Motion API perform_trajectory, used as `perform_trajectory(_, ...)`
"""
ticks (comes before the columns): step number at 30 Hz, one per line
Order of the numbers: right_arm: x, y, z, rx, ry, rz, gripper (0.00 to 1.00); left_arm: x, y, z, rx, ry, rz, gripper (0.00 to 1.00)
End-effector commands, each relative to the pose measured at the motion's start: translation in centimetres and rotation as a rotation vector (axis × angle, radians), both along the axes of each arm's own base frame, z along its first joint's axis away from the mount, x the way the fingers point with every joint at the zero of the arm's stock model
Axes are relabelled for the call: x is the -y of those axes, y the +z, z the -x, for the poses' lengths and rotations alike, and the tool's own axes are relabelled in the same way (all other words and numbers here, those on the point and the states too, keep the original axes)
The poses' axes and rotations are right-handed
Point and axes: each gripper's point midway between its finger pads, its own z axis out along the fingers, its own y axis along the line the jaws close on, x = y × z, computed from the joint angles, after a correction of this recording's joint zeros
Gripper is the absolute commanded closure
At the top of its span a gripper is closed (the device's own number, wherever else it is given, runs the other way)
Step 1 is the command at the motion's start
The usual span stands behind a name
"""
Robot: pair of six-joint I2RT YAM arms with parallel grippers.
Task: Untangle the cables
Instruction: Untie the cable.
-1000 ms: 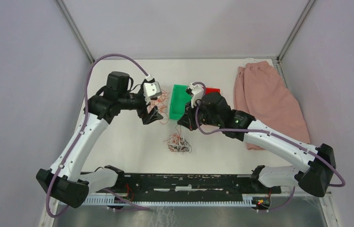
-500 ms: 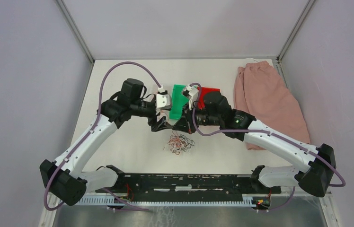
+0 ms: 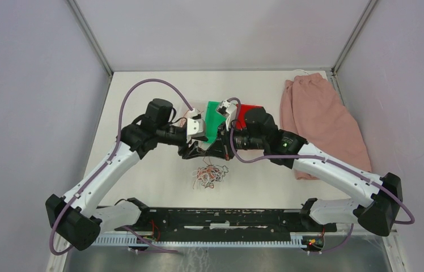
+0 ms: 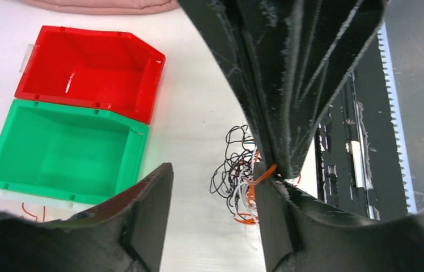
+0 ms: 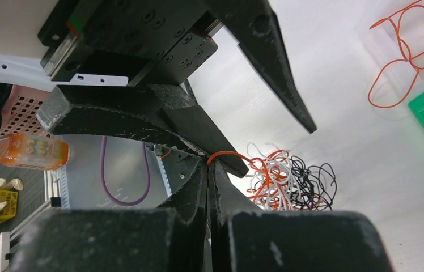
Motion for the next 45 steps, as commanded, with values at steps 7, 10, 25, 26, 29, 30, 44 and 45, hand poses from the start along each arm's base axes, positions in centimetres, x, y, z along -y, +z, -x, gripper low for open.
perform_trajectory(7,-0.5,5.4,0.0,0.090,0.005,-0.147,1.00,0.7,1.1,2.2,-0.048,-0.026,0.083,0.57)
perform_trajectory(10,-0.4,5.4,0.1,0.087,0.001,-0.150,1.00,1.0,1.3,1.1,-0.061,0.060,0.126,0.76)
perform_trajectory(25,4.1,1.8,-3.1,0.031,-0.216,-0.122,0.33,0.3,3.9,-0.5,0.078,0.183,0.210,0.97)
perform_trajectory(26,4.4,1.2,-3.5,0.020,-0.236,-0.116,0.32,0.3,4.2,-0.4,0.090,0.172,0.215,0.97)
perform_trajectory(29,4.5,-0.5,-4.5,0.002,-0.264,-0.080,0.29,0.4,4.7,-0.2,0.112,0.152,0.221,0.97)
perform_trajectory(30,4.2,-0.8,-4.5,-0.003,-0.253,-0.076,0.28,0.4,4.8,-0.3,0.119,0.150,0.223,0.97)
perform_trajectory(44,0.4,-2.8,-3.9,-0.110,-0.105,-0.126,0.20,1.1,6.1,-0.3,0.142,0.116,0.237,0.97)
perform_trajectory(45,0.2,-2.9,-4.0,-0.115,-0.102,-0.127,0.20,1.2,6.2,-0.2,0.142,0.113,0.238,0.97)
